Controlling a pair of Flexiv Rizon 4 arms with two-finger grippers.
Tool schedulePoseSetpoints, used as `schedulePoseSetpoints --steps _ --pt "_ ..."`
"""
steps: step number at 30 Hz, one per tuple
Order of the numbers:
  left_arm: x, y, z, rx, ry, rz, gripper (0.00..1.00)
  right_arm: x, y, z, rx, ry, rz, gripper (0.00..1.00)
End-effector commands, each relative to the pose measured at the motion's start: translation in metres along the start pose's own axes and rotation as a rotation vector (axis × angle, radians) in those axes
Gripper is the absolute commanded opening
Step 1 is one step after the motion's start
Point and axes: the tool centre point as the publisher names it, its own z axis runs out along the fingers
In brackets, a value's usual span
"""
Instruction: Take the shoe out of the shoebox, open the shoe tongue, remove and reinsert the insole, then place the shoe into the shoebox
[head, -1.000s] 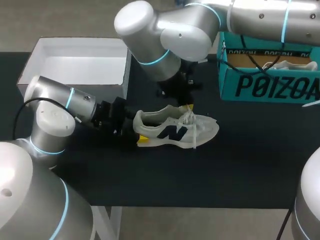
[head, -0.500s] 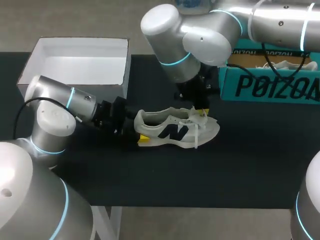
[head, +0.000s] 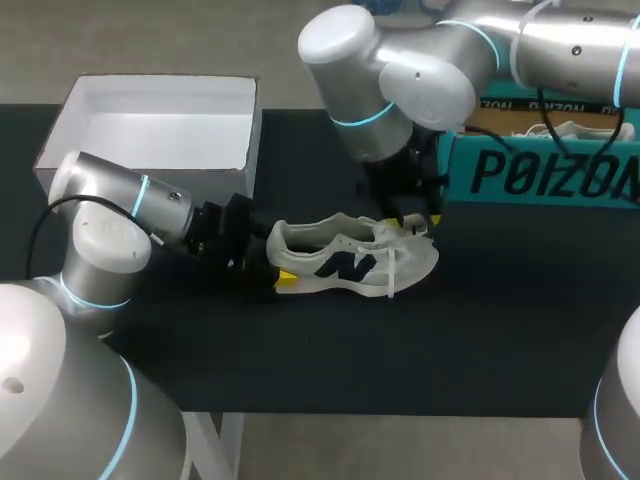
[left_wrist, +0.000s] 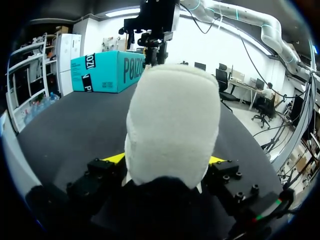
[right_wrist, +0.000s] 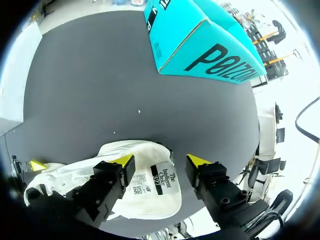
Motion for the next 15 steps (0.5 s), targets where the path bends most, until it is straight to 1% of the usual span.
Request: schedulePoseSetpoints --steps 1,4,6,8,9,10,12,15 --pt "0.0 0.002 0.001 0.0 0.001 0.001 0.0 -0.015 -0.006 -0.042 -0.121 0.059 -0.145 1.0" --pt "0.0 0.002 0.001 0.0 0.001 0.001 0.0 -0.014 -0.012 -0.07 -0.231 0.111 -0.408 1.0" --pt "0.0 0.002 0.001 0.0 0.001 0.001 0.0 -0.014 -0.02 -0.085 -0.256 0.125 -0.635 1.0" --pt "0.0 0.002 0.001 0.0 0.001 0.001 0.0 -0.016 -0.024 -0.096 -0.256 0.135 -0.84 1.0" --pt "0.0 0.002 0.001 0.0 0.001 0.001 0.0 -0.018 -0.029 -0.105 -0.23 0.163 -0.943 1.0" --pt "0.0 0.002 0.001 0.0 0.001 0.001 0.0 -0.021 -0.033 -0.113 -0.227 0.161 -1.024 1.0" --pt "0.0 0.002 0.001 0.0 0.001 0.001 0.0 -0.027 -0.038 -0.121 -0.2 0.169 -1.206 1.0" --pt "0.0 0.002 0.001 0.0 0.001 0.001 0.0 -0.027 -0.038 -0.121 -0.2 0.169 -1.206 1.0"
